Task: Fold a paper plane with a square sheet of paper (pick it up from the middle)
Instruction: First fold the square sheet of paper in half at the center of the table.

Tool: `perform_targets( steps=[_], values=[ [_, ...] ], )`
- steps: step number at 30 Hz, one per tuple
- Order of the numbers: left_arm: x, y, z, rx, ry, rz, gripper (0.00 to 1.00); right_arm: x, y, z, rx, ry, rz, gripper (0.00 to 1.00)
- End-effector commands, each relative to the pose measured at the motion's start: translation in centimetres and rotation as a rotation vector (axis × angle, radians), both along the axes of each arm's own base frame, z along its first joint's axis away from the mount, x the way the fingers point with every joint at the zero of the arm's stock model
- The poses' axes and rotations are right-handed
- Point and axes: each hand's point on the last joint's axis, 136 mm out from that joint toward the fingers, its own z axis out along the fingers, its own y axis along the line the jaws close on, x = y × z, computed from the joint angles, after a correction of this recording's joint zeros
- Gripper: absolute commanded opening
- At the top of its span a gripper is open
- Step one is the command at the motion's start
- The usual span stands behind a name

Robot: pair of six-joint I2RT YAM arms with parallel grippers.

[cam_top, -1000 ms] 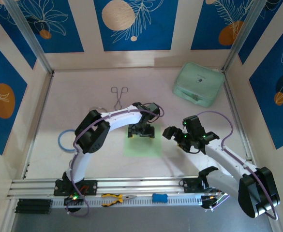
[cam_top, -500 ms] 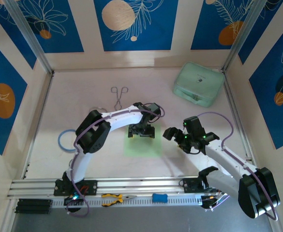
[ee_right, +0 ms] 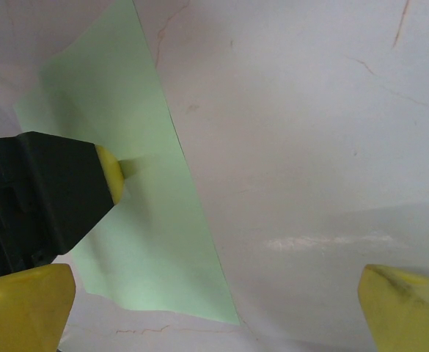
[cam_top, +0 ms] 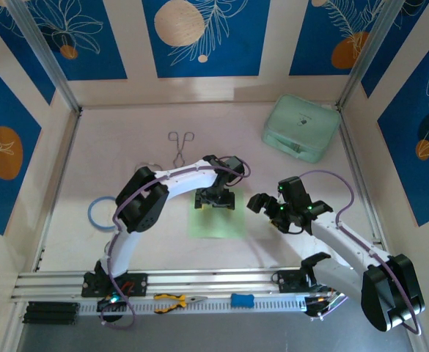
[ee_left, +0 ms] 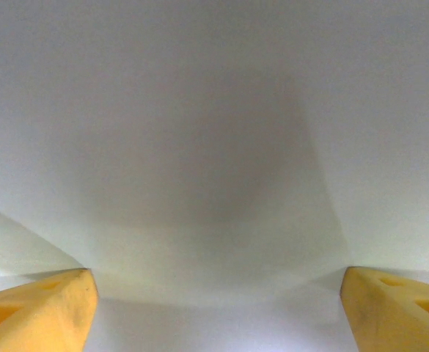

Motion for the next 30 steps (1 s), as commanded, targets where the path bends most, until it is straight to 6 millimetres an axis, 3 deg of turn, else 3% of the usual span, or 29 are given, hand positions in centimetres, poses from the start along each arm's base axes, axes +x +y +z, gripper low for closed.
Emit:
perform_targets(
  steps=[1, 8, 15, 23, 30],
  values=[
    [-1.7, 0.1, -2.3, 0.050, 0.055, -0.022, 0.87, -0.5, 0.0, 0.2, 0.016, 0.013, -0.006, 0.99],
    [-1.2, -0.1, -1.2, 0.045, 0.013, -0.047, 0.88, -0.6, -0.1, 0.3, 0.018, 0.010, -0.014, 0.99],
    [-1.4, -0.3, -1.7, 0.038, 0.031, -0.048, 0.84, -0.5, 0.0, 0.4, 0.027, 0.009, -0.015, 0.99],
    [-1.0, -0.5, -0.6, 0.014, -0.008, -0.075, 0.71, -0.3, 0.0, 0.9, 0.030, 0.000, -0.022, 0.99],
    [0.2, -1.4, 2.3, -0.122, -0.119, -0.120, 0.58, -0.2, -0.4, 1.1, 0.004, 0.004, -0.033, 0.99]
  ],
)
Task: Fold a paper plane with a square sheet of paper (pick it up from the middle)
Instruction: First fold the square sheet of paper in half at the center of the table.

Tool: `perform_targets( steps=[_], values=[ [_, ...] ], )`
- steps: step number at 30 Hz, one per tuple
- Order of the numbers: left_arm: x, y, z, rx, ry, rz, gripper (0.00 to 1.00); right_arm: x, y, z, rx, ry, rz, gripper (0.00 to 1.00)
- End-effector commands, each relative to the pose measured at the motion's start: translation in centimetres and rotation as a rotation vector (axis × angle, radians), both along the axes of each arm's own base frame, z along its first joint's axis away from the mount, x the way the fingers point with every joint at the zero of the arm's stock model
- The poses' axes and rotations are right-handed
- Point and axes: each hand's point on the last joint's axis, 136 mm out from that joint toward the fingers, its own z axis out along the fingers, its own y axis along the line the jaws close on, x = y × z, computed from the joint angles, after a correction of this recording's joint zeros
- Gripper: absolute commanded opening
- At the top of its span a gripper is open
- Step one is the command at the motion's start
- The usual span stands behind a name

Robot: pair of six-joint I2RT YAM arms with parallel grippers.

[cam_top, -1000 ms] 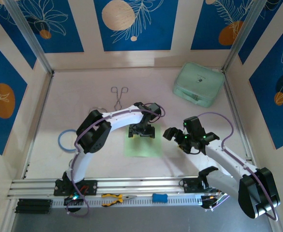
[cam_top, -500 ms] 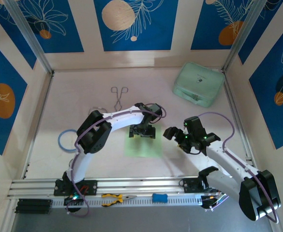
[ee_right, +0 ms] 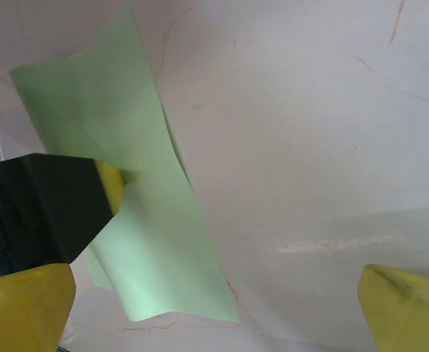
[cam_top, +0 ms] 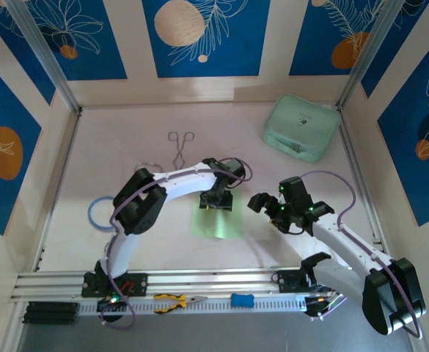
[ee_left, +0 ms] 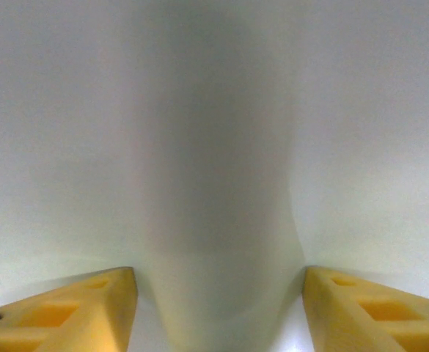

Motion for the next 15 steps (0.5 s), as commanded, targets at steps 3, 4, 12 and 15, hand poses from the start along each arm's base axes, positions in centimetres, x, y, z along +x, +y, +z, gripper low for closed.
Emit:
perform_targets(
  steps=[3, 4, 12, 15],
  values=[
    [0.5, -1.3, 2.5, -0.164, -0.061, -0.036, 0.52, -0.1, -0.5, 0.8, -0.014, 0.016, -0.034, 0.99],
    [0.5, -1.2, 2.6, -0.176, -0.059, -0.034, 0.51, -0.2, -0.6, 0.7, -0.016, 0.022, -0.040, 0.99],
    [0.2, -1.8, 4.6, -0.309, -0.046, -0.048, 0.46, 0.0, -1.0, 0.9, -0.038, 0.017, -0.061, 0.99],
    [0.3, -2.8, 5.9, -0.451, -0.030, -0.048, 0.46, 0.3, -1.4, 1.1, -0.063, -0.002, -0.070, 0.99]
  ],
)
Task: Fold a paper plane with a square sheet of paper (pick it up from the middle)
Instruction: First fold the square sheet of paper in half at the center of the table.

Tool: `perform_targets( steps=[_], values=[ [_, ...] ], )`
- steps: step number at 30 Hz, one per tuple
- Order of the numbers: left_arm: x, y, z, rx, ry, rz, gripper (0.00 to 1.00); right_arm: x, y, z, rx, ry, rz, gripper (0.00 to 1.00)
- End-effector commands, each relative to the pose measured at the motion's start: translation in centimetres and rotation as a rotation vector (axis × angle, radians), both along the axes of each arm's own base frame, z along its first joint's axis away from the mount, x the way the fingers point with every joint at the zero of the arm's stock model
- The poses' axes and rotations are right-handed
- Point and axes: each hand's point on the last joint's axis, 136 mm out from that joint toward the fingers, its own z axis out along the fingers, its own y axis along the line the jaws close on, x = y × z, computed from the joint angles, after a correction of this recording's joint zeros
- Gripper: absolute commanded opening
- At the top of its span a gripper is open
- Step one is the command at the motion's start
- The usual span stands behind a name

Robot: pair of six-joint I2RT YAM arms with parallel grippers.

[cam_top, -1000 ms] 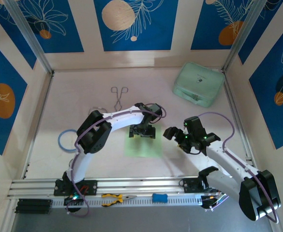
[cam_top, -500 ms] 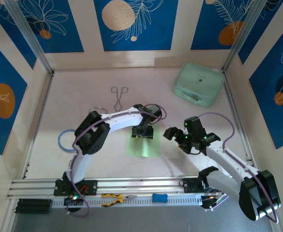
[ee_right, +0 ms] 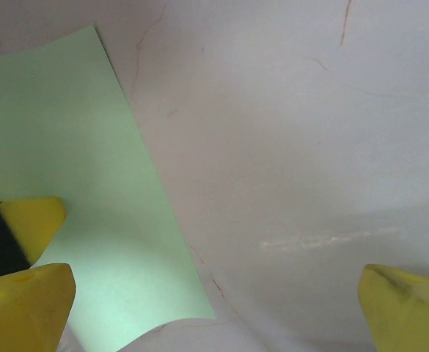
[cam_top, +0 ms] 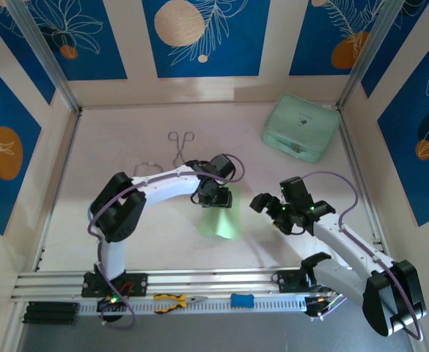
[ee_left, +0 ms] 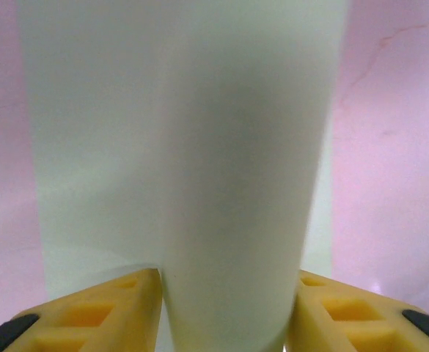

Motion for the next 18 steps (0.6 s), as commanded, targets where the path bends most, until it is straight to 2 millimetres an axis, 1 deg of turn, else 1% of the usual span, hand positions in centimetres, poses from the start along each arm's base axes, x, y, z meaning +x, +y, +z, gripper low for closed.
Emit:
perform_targets(
  steps=[1, 4, 9, 12, 16, 18],
  values=[
    [0.2, -2.0, 3.1, -0.231, 0.010, -0.029, 0.45, 0.6, -0.6, 1.1, -0.028, -0.037, -0.022, 0.99],
    [0.2, -3.2, 5.1, -0.428, 0.037, -0.047, 0.43, 1.3, -0.5, 1.8, -0.015, -0.104, -0.014, 0.99],
    [0.5, -3.3, 7.1, -0.645, 0.074, -0.059, 0.43, 1.9, 0.4, 4.1, 0.048, -0.241, 0.048, 0.99],
    [0.9, -3.0, 7.6, -0.736, 0.090, -0.042, 0.43, 1.6, 0.0, 4.2, 0.093, -0.216, 0.017, 0.99],
    [1.6, -2.9, 7.8, -0.860, 0.117, 0.006, 0.43, 1.5, 1.0, 4.3, 0.169, -0.202, 0.068, 0.99],
    [1.7, -2.5, 6.6, -0.845, 0.126, 0.031, 0.42, 1.6, 1.6, 4.5, 0.203, -0.209, 0.096, 0.99]
  ],
)
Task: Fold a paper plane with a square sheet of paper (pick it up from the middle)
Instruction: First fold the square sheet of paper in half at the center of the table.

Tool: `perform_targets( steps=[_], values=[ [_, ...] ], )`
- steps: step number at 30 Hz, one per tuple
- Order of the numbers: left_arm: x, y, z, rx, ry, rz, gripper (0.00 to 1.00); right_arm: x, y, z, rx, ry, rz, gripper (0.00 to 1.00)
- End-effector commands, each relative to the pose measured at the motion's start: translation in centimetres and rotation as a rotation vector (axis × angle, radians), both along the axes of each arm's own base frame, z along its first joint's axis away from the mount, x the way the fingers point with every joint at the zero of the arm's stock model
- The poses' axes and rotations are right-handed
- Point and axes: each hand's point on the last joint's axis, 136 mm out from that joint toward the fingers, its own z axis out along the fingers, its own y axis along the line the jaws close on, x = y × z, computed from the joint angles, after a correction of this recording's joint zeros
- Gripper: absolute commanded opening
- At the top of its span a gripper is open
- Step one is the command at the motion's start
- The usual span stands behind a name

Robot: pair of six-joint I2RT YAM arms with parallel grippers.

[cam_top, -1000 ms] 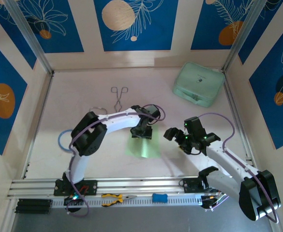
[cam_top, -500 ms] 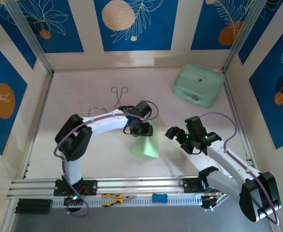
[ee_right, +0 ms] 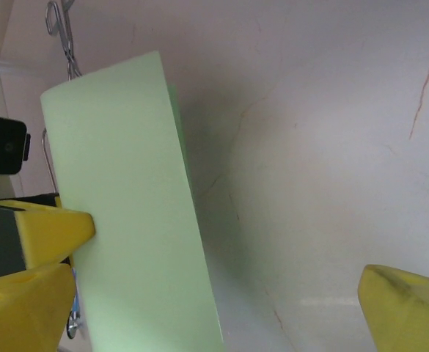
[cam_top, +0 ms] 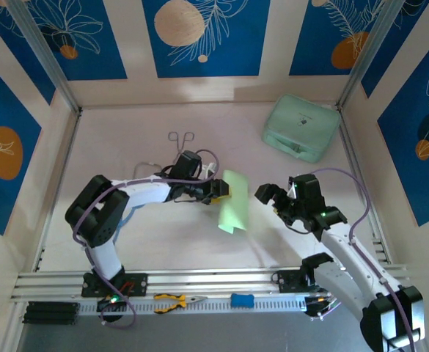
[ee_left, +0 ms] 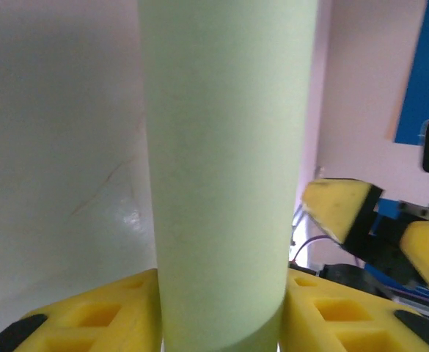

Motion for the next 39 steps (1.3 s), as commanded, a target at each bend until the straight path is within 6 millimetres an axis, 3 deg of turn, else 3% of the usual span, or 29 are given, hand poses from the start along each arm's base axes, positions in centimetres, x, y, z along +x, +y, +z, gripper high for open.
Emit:
perform_targets(
  steps=[1, 7, 15, 26, 33, 39],
  values=[
    [0.5, -0.6, 1.4, -0.112, -0.012, -0.006, 0.42, -0.5, 1.8, 0.2, 0.079, -0.002, 0.098, 0.99],
    [0.0, 0.1, -1.6, -0.063, 0.023, 0.006, 0.42, -0.4, 1.8, -0.4, 0.077, 0.029, 0.088, 0.94],
    [-0.2, 0.7, -3.6, -0.019, 0.041, 0.021, 0.42, -0.5, 2.5, -0.8, 0.097, 0.036, 0.116, 0.93],
    [-0.6, 1.6, -5.4, 0.067, 0.038, 0.015, 0.44, -0.5, 3.5, -1.4, 0.108, 0.053, 0.152, 0.93],
    [-0.6, 3.0, -5.8, 0.177, -0.001, 0.017, 0.56, -0.6, 4.1, -1.2, 0.128, 0.029, 0.171, 0.93],
    [-0.7, 4.1, -5.7, 0.245, -0.035, 0.016, 0.60, -1.0, 4.8, -1.9, 0.117, 0.051, 0.192, 0.93]
  ],
)
